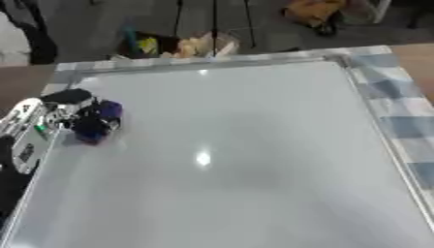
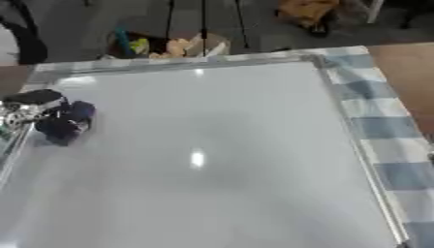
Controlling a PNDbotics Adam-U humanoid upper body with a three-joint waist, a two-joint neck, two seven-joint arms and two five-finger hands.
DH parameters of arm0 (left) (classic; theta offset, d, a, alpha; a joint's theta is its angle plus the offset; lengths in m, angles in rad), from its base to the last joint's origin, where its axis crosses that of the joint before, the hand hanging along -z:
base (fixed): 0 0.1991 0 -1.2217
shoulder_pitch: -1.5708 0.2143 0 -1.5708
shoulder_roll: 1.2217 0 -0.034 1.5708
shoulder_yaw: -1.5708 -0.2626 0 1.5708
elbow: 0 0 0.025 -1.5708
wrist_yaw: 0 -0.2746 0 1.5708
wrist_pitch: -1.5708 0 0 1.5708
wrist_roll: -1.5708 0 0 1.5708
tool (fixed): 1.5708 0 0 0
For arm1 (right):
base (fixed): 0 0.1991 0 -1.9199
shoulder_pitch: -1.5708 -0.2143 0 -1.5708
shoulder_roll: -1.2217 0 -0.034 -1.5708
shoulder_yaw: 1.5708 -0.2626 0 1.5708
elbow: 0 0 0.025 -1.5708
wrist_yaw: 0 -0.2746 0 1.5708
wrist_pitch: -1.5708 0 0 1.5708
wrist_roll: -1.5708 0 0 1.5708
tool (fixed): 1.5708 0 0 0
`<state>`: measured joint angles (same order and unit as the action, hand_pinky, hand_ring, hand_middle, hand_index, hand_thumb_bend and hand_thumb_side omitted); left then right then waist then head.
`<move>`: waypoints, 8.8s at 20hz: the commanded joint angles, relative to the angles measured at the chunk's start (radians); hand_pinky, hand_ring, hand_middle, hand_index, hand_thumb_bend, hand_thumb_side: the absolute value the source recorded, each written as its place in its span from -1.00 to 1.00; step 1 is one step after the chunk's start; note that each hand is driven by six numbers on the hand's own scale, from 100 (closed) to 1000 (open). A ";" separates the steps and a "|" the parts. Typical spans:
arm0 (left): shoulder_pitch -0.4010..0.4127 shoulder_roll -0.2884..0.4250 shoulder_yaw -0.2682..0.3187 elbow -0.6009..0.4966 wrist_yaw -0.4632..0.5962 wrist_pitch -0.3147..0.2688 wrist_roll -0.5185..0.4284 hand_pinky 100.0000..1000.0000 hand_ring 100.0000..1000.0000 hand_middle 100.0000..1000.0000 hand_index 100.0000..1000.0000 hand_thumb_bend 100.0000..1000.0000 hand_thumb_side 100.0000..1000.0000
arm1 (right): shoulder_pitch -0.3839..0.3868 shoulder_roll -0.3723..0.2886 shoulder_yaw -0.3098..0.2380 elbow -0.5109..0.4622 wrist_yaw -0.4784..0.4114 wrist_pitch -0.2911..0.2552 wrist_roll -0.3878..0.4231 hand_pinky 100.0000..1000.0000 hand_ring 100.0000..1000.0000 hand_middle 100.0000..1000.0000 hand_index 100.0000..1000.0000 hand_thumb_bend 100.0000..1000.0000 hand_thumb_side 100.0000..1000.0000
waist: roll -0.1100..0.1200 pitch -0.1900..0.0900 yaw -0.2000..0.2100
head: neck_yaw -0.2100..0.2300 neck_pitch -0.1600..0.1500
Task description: Wipe the whiteboard clean with a brush.
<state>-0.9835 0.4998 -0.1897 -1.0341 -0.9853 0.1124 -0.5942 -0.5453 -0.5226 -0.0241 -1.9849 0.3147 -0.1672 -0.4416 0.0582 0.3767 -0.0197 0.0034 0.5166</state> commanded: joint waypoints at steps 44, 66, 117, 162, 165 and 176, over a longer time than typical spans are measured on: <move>0.017 0.067 0.072 0.091 -0.037 0.037 0.055 -0.39 -0.08 -0.17 0.50 -0.95 0.40 | -0.006 -0.019 -0.015 -0.015 -0.001 0.000 -0.008 0.54 0.60 0.40 0.52 -1.00 0.73 | -0.014 -0.028 0.013 | 0.001 -0.016; 0.015 0.071 0.086 0.112 -0.085 0.046 0.092 -0.41 -0.08 -0.18 0.49 -0.94 0.40 | -0.005 -0.018 -0.014 -0.015 -0.004 0.000 -0.006 0.54 0.59 0.40 0.52 -1.00 0.72 | -0.012 -0.029 0.011 | 0.009 -0.020; -0.025 -0.023 -0.076 -0.012 -0.003 -0.122 -0.059 -0.41 -0.09 -0.18 0.49 -0.97 0.56 | -0.015 -0.013 -0.010 -0.015 -0.009 0.001 -0.006 0.54 0.59 0.40 0.52 -1.00 0.71 | -0.005 -0.031 -0.004 | 0.032 -0.017; 0.001 0.026 0.083 0.199 -0.191 0.002 0.133 -0.39 -0.08 -0.18 0.50 -0.98 0.48 | -0.013 -0.017 -0.014 -0.015 -0.022 0.002 -0.008 0.54 0.59 0.40 0.52 -1.00 0.70 | -0.010 -0.032 0.008 | 0.025 -0.021; 0.004 0.035 0.093 0.204 -0.184 0.011 0.141 -0.40 -0.08 -0.19 0.50 -1.00 0.49 | -0.012 -0.017 -0.015 -0.015 -0.022 0.003 -0.008 0.54 0.59 0.40 0.52 -1.00 0.70 | -0.010 -0.033 0.010 | 0.024 -0.020; 0.014 0.059 0.109 0.204 -0.151 0.030 0.153 -0.41 -0.09 -0.19 0.50 -1.00 0.50 | -0.010 -0.017 -0.016 -0.015 -0.021 0.003 -0.009 0.54 0.59 0.40 0.52 -1.00 0.70 | -0.015 -0.038 0.016 | 0.025 -0.018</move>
<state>-0.9791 0.5272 -0.0854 -0.8517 -1.1371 0.1369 -0.4369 -0.5457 -0.5225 -0.0303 -1.9849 0.2971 -0.1633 -0.4464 0.0509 0.3572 -0.0061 0.0284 0.5069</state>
